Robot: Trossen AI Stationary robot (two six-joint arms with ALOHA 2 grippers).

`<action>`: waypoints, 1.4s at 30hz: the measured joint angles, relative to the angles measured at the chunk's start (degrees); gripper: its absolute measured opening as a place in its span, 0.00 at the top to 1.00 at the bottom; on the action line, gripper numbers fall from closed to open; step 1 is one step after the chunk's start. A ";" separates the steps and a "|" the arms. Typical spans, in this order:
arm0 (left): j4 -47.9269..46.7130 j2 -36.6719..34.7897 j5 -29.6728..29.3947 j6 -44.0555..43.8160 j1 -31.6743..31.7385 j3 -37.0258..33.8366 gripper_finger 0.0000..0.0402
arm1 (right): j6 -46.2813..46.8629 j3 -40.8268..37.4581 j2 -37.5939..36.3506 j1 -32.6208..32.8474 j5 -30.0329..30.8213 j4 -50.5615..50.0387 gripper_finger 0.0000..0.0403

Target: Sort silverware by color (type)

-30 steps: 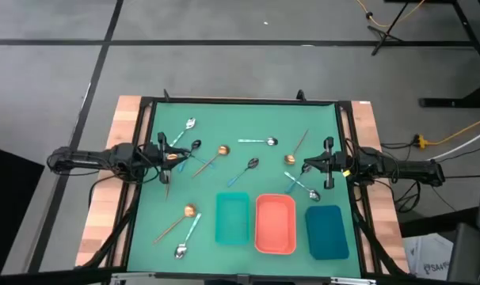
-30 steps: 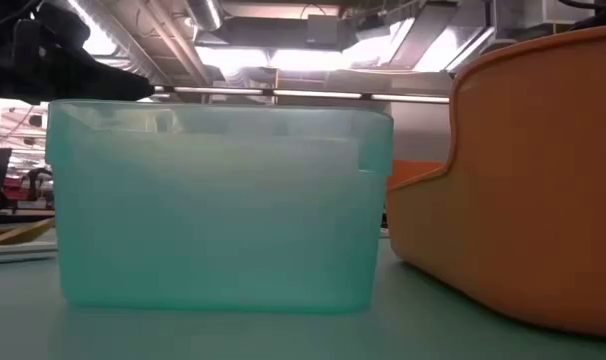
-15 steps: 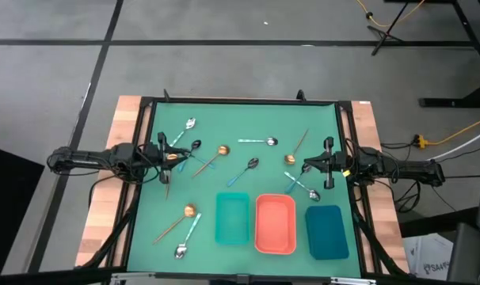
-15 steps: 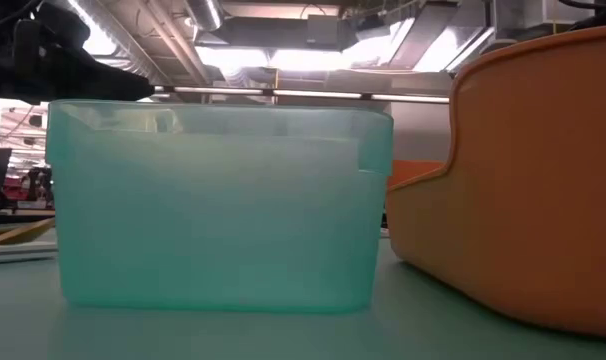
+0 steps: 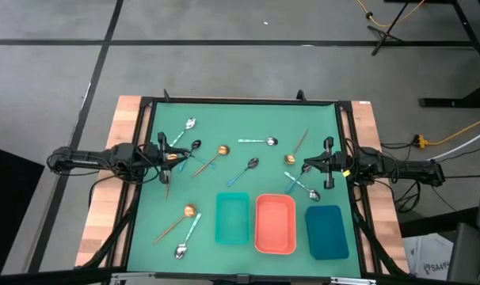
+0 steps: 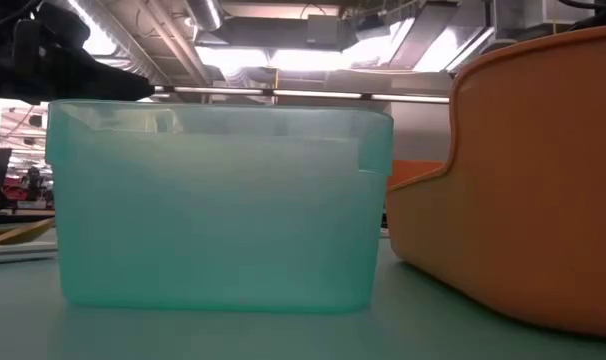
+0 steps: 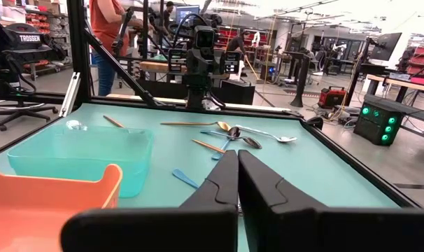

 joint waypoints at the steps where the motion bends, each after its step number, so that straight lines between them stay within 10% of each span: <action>1: 0.00 0.02 0.00 0.02 0.02 0.02 0.73 | -0.01 0.00 0.00 0.00 0.00 0.00 1.00; 33: -0.01 0.02 0.00 0.01 0.01 0.00 0.73 | 1.09 0.00 -0.02 0.00 -1.27 1.63 0.99; 42: -0.01 0.00 0.00 0.00 0.02 0.02 0.73 | 3.45 0.00 -0.02 0.00 -1.27 1.67 0.77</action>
